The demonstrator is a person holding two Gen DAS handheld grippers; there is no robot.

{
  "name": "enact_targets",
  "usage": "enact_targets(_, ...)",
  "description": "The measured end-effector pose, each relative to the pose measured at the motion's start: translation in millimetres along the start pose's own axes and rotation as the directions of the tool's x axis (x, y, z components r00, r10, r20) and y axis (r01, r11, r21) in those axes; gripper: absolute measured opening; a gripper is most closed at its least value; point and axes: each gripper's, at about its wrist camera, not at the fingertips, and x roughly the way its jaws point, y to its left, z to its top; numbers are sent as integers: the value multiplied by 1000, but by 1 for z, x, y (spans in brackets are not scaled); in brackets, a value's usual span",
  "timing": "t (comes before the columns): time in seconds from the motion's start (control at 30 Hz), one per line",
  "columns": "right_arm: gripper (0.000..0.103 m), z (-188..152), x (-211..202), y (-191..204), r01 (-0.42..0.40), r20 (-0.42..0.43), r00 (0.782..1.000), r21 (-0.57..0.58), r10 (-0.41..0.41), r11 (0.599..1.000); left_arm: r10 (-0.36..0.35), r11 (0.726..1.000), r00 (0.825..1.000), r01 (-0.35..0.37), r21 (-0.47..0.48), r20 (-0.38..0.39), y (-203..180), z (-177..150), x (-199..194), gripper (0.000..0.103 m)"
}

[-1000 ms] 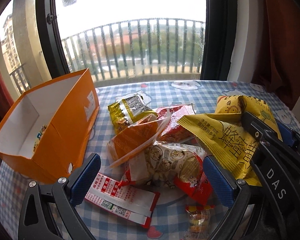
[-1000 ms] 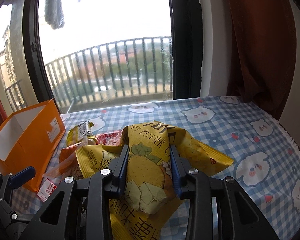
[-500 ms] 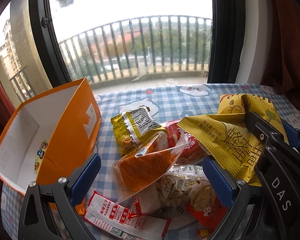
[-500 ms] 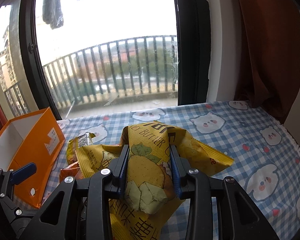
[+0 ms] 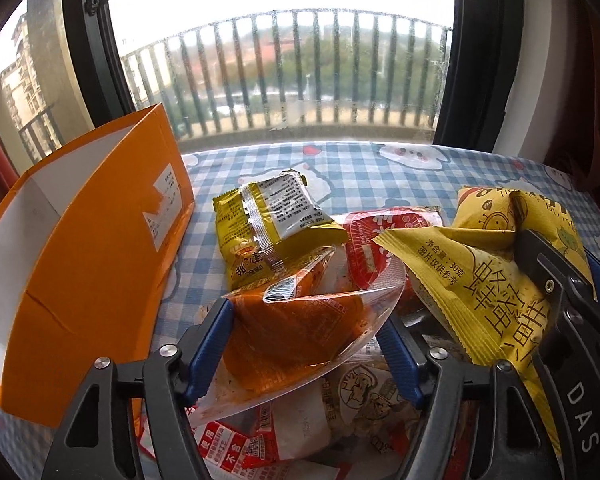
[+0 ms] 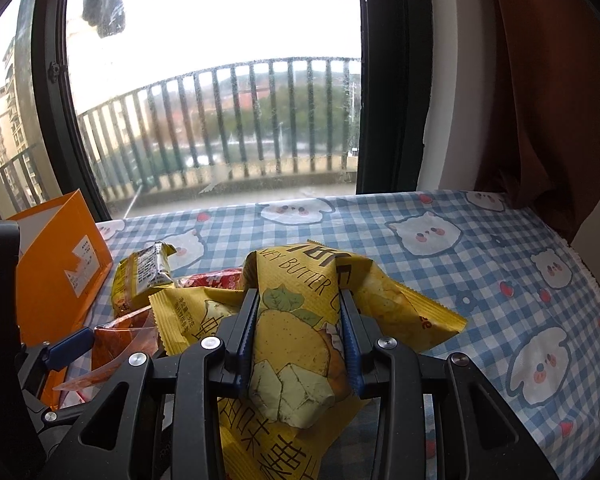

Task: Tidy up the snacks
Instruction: 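Close the left tool on the orange jelly packet while the right tool holds the chip bag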

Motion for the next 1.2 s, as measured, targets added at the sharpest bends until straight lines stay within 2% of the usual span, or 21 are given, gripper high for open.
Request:
enact_targets(0.17,40,-2,0,3,10,8,1000,-12,-10,1000,6,1000,1000,-6,9,9,-1,-3,0,61)
enact_targets(0.37,40,-3,-3,4,4,6,1000,-10,-4,1000,1,1000,1000,-1,-5,15,2,-7,-7,55)
enact_targets(0.7,40,-7,-19,3,-21,6,1000,5,21,1000,-20,1000,999,20,-1,42,-1,-14,-28,51)
enact_targets(1.2,40,-11,-64,2,-29,72,997,2,29,1000,-38,999,994,39,-9,99,4,-30,-74,50)
